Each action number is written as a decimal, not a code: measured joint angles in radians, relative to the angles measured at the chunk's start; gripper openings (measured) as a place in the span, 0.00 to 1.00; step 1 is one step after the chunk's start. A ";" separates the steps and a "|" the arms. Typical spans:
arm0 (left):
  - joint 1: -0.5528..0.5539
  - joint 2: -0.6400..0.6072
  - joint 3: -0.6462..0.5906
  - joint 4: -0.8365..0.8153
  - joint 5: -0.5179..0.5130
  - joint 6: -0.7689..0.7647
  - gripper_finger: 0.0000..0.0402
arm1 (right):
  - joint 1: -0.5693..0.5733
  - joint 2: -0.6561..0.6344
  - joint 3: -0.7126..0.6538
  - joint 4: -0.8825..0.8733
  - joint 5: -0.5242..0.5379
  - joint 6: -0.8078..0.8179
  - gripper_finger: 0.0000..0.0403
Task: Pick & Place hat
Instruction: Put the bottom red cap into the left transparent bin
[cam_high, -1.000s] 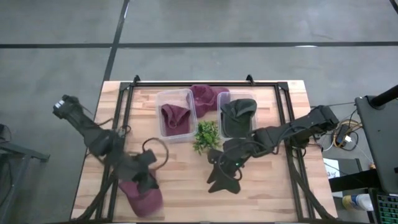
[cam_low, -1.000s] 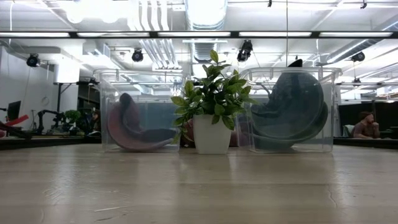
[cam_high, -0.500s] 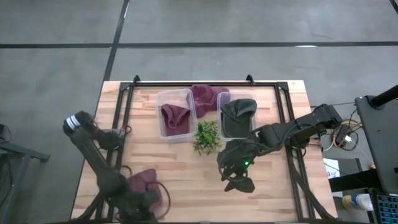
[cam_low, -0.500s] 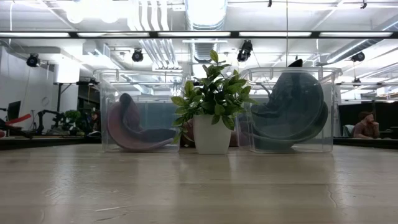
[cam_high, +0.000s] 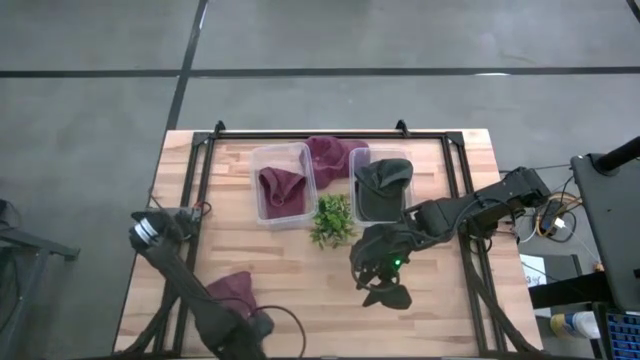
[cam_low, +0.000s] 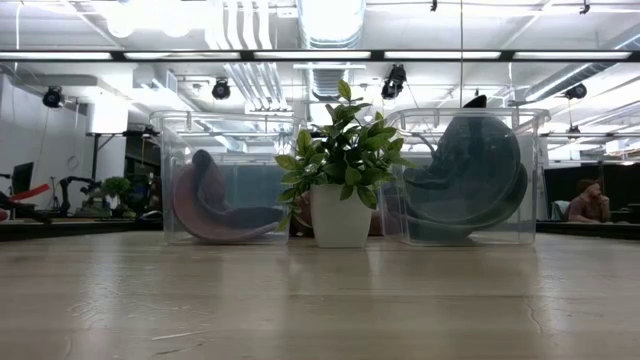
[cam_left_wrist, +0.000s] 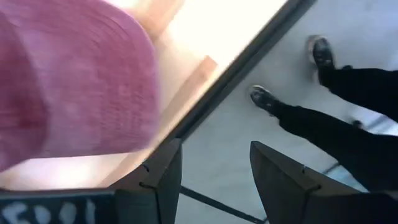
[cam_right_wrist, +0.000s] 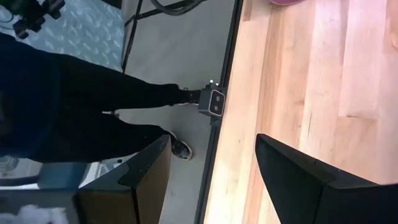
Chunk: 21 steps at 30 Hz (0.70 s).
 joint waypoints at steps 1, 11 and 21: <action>0.008 0.011 0.027 -0.035 -0.002 0.009 0.45 | 0.000 0.000 0.000 0.002 0.000 0.000 0.57; 0.057 0.008 0.088 0.054 -0.014 -0.024 0.45 | 0.000 0.000 0.000 0.008 0.001 0.000 0.57; 0.054 -0.006 0.084 0.118 -0.130 -0.136 0.45 | 0.000 0.000 0.000 0.009 0.003 0.000 0.57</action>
